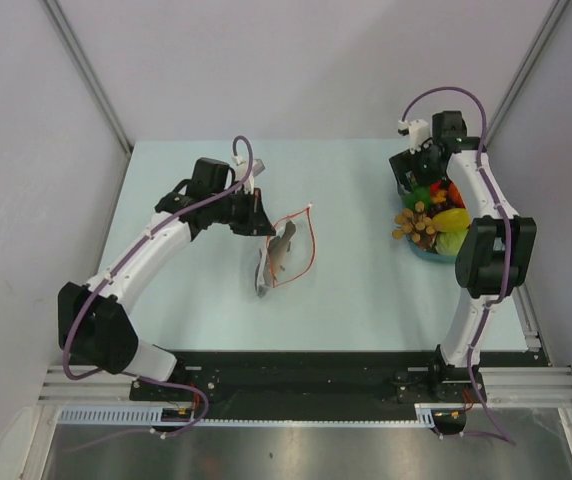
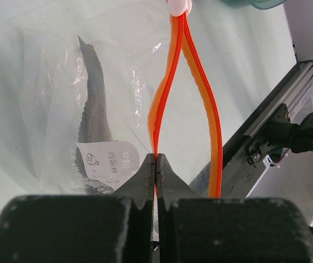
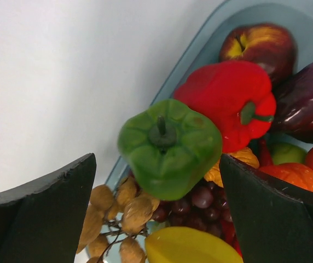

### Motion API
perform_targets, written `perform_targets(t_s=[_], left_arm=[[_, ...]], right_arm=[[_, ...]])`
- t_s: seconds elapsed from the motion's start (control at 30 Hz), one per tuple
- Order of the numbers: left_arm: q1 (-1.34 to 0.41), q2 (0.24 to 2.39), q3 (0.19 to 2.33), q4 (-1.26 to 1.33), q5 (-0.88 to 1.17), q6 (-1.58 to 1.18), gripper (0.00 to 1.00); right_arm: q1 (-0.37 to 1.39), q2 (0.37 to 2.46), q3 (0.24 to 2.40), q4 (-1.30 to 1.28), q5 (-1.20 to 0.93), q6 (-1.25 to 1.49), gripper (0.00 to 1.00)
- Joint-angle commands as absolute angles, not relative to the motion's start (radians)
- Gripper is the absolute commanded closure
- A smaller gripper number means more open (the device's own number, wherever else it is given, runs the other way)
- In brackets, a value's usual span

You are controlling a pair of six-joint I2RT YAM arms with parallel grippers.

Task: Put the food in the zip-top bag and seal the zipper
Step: Pick up the fake vegetable from the bin.

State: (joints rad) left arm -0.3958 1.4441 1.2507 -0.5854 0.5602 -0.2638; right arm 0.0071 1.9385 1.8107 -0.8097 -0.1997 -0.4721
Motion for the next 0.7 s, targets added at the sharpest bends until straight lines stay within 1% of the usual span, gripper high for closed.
perform_targets(t_s=[0.0,0.2,0.23,0.33,0.37,0.43,0.47,0.57,0.67], left_arm=[[-0.385,1.447,1.296,-0.552,0.588,-0.270,1.00],[-0.382,1.454,1.289,-0.551,0.587,-0.270,1.00],[-0.382,1.456,1.289,-0.551,0.588,-0.270,1.00],[-0.379,1.456,1.292,-0.548,0.591,-0.273,1.00],[-0.380,1.456,1.293,-0.546,0.591,-0.273,1.00],[-0.377,1.456,1.296,-0.549,0.591,-0.275,1.00],[-0.376,1.454,1.296,-0.548,0.594,-0.276,1.00],[-0.373,1.454,1.298,-0.545,0.597,-0.278,1.00],[-0.371,1.456,1.296,-0.542,0.606,-0.278,1.00]], right_arm=[[0.032,1.994,1.833,-0.795,-0.103,-0.523,0.00],[0.038,2.023,1.829,-0.784,-0.104,-0.526,0.00],[0.038,2.028,1.832,-0.785,-0.110,-0.522,0.02],[0.038,2.016,1.838,-0.782,-0.121,-0.512,0.14],[0.035,2.002,1.841,-0.782,-0.126,-0.508,0.23],[0.032,1.980,1.842,-0.779,-0.118,-0.503,0.33],[0.029,1.961,1.845,-0.778,-0.118,-0.496,0.41],[0.009,1.930,1.865,-0.775,-0.124,-0.480,0.50],[-0.018,1.908,1.888,-0.766,-0.140,-0.454,0.54]])
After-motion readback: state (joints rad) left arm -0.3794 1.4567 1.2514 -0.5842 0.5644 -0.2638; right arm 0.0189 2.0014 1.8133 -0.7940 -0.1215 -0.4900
